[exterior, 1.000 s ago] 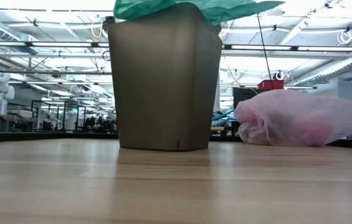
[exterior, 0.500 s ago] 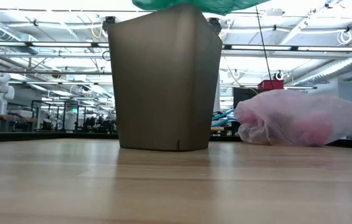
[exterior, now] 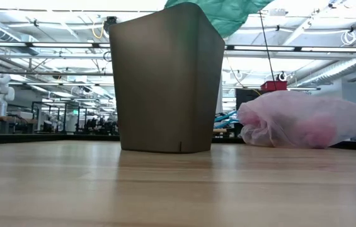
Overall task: Place trash/remove bag and relplace
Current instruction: Insert the blue trash bag into the black trash bin
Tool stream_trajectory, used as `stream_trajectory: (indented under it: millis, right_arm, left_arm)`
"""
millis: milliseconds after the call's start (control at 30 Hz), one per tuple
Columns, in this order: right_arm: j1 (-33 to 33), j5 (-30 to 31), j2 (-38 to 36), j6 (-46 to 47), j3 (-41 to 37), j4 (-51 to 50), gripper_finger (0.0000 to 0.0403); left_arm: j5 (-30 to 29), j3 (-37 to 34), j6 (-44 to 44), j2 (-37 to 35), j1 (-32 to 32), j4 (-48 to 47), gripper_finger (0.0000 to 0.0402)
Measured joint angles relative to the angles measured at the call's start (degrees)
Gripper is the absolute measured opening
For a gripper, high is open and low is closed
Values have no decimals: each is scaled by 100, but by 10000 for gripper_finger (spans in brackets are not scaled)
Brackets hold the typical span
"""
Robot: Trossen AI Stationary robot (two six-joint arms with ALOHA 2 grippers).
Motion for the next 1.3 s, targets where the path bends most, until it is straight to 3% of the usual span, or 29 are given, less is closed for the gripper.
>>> stream_trajectory:
  millis: [333,567,800,967,1133,1233,1300]
  right_arm:
    - [405,23,259,352,0,441,0]
    - [720,-81,596,733,0,710,0]
    - [995,-400,952,1080,0,700,0]
    - [1161,-919,1265,1406,0,738,0]
    - [1218,-1632,1446,1682,0,883,0]
    - [1248,-2181,1518,1813,0,1047,0]
    - [1248,-2426,1551,1869,0,1065,0]
  left_arm:
    - [-107,-113,-303,-959,198,-217,0]
    - [-901,-113,-740,-1595,202,-208,0]
    - [-1282,-113,-794,-1676,200,-167,0]
    - [-1859,-113,-767,-1613,202,-208,0]
    - [-2831,-113,-548,-1691,249,-61,0]
    - [-2879,-111,-146,-1723,570,525,0]
    - [-2603,-113,346,-1783,927,1030,0]
